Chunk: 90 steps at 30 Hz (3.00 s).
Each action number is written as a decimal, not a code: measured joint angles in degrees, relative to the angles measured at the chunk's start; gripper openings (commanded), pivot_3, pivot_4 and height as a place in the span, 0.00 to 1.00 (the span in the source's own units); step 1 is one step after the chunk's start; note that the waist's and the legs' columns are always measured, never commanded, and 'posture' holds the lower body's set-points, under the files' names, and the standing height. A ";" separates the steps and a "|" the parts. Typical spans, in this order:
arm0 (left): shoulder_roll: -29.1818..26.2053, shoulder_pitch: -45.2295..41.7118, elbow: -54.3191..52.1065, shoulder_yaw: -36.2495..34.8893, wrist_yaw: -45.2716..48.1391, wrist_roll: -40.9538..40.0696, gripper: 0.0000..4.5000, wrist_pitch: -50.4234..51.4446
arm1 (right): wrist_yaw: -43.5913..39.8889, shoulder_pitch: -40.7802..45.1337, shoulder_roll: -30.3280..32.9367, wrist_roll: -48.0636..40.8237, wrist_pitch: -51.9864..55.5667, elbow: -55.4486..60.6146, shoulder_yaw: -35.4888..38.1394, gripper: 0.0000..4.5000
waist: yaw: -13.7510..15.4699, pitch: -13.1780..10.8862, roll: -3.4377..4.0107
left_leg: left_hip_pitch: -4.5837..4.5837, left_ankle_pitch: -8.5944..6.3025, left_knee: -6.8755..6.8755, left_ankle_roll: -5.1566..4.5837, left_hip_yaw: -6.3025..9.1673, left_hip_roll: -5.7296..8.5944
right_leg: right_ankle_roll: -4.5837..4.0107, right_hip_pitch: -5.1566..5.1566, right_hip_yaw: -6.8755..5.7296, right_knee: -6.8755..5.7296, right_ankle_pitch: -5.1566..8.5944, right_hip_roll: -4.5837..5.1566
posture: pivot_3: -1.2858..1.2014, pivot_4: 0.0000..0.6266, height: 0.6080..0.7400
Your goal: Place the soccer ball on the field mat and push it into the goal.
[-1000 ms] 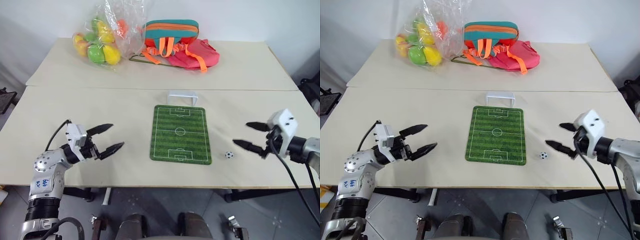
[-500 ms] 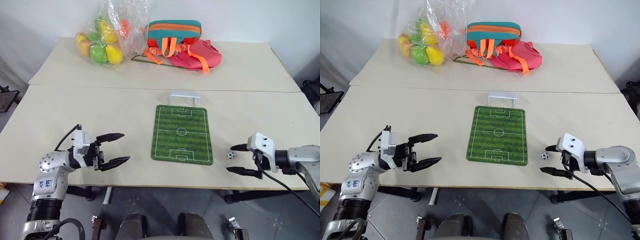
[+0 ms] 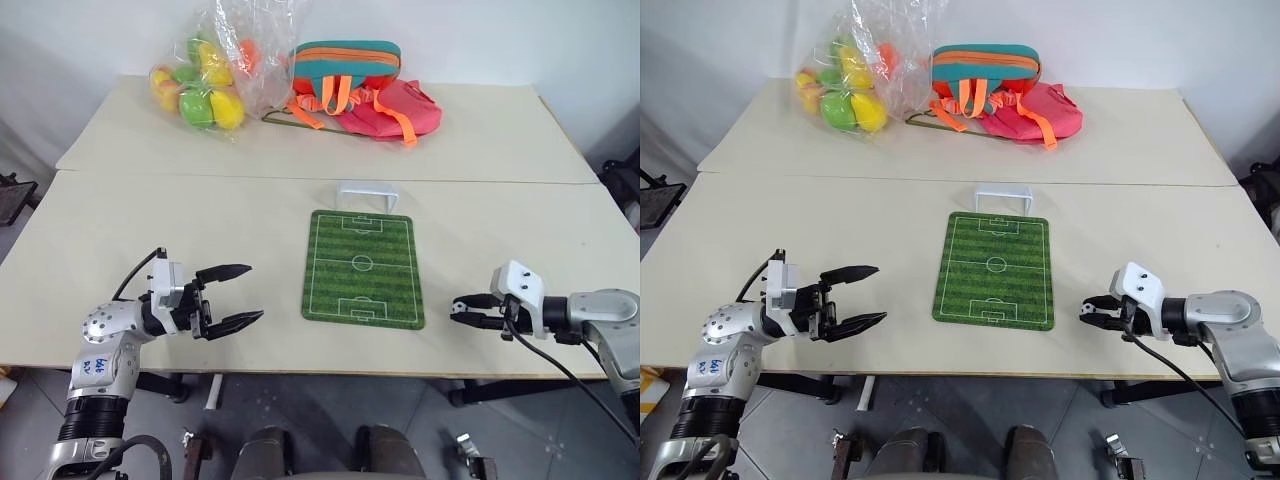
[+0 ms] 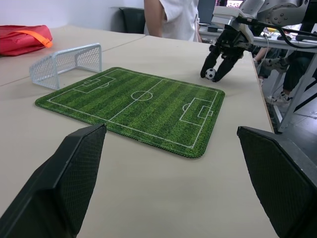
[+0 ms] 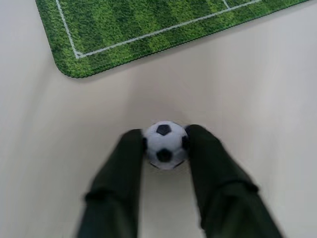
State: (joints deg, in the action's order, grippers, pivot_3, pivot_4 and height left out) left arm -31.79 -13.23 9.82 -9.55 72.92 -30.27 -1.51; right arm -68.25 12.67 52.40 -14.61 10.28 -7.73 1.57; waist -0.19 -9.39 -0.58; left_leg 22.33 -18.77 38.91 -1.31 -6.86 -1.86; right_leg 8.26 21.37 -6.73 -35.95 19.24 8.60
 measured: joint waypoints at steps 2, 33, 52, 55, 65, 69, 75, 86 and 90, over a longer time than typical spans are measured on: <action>0.06 0.00 0.05 0.00 0.13 0.00 1.00 -0.15 | 0.48 -0.47 0.00 -0.34 1.31 1.59 0.24 0.19 | 0.00 0.00 0.00 | 0.00 0.00 0.00 0.00 0.00 0.00 | 0.00 0.01 0.00 0.00 0.00 0.00 | 0.52 0.24 1.00; 2.09 9.66 -1.36 -5.74 2.04 -2.95 1.00 -7.35 | -5.34 24.24 -19.07 3.96 3.32 -5.91 -21.50 0.19 | -1.40 -0.10 0.10 | 0.09 -0.10 0.13 -0.08 0.14 -0.08 | 0.00 0.02 -0.15 -0.10 0.00 0.05 | 0.52 0.24 1.00; 2.10 6.65 -2.00 -4.98 0.45 -2.97 1.00 -6.70 | -5.80 23.83 -18.88 4.42 4.49 -1.71 -21.16 0.48 | -1.40 -0.12 0.12 | 0.09 -0.10 0.13 -0.07 0.13 -0.12 | 0.00 0.04 -0.14 -0.09 0.00 0.05 | 0.52 0.24 1.00; 2.10 6.34 -1.64 -4.97 0.55 -2.97 1.00 -6.68 | -5.57 23.87 -18.53 4.20 5.69 1.25 -19.86 0.48 | -1.39 -0.12 0.13 | 0.10 -0.10 0.13 -0.07 0.13 -0.12 | 0.00 0.04 -0.14 -0.08 0.00 0.05 | 0.52 0.24 1.00; 2.07 5.13 0.09 -4.53 1.58 -2.97 1.00 -6.66 | -4.72 21.76 -14.82 1.05 14.01 15.16 -17.16 0.05 | -1.05 -0.12 0.12 | 0.13 -0.11 0.11 -0.07 0.19 -0.12 | 0.00 0.04 -0.17 -0.08 0.00 0.06 | 0.52 0.24 1.00; 1.98 4.82 0.22 -4.49 2.09 -2.97 1.00 -6.62 | -4.51 16.69 -13.16 0.08 16.48 21.60 -17.57 0.01 | -1.18 -0.13 0.11 | 0.12 -0.15 0.11 -0.08 0.15 -0.02 | 0.00 0.03 -0.17 -0.04 0.00 0.05 | 0.52 0.24 1.00; 1.97 4.52 0.27 -4.40 2.28 -2.97 1.00 -6.28 | -2.87 13.35 -13.29 3.17 13.90 17.91 -20.27 0.01 | -1.40 -0.13 0.11 | 0.11 -0.15 0.12 -0.08 0.10 0.02 | 0.00 0.04 -0.15 -0.04 0.00 0.02 | 0.52 0.24 1.00; 1.81 3.01 1.83 -3.86 2.58 -2.95 1.00 -6.06 | 2.35 24.27 -21.62 4.99 7.25 -2.44 -18.49 0.01 | -1.45 -0.15 0.14 | 0.10 -0.15 0.14 -0.07 0.10 0.01 | 0.00 0.05 -0.15 -0.08 0.00 0.02 | 0.52 0.24 1.00; 1.58 2.15 2.59 -3.97 2.73 -2.78 1.00 -6.38 | 9.70 33.07 -22.62 5.20 3.88 -14.86 -11.60 0.01 | -1.38 -0.19 0.18 | 0.13 -0.15 0.14 -0.07 0.14 -0.02 | 0.00 0.06 -0.16 -0.08 0.00 0.06 | 0.52 0.24 1.00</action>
State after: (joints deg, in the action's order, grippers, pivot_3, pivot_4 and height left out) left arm -30.21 -11.08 12.41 -13.52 75.64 -33.05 -7.89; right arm -58.55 45.74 29.78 -9.40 14.16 -22.60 -10.03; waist -1.57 -9.58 -0.40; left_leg 22.46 -18.92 39.05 -1.39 -6.72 -1.87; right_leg 8.26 21.43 -6.89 -36.03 19.24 8.66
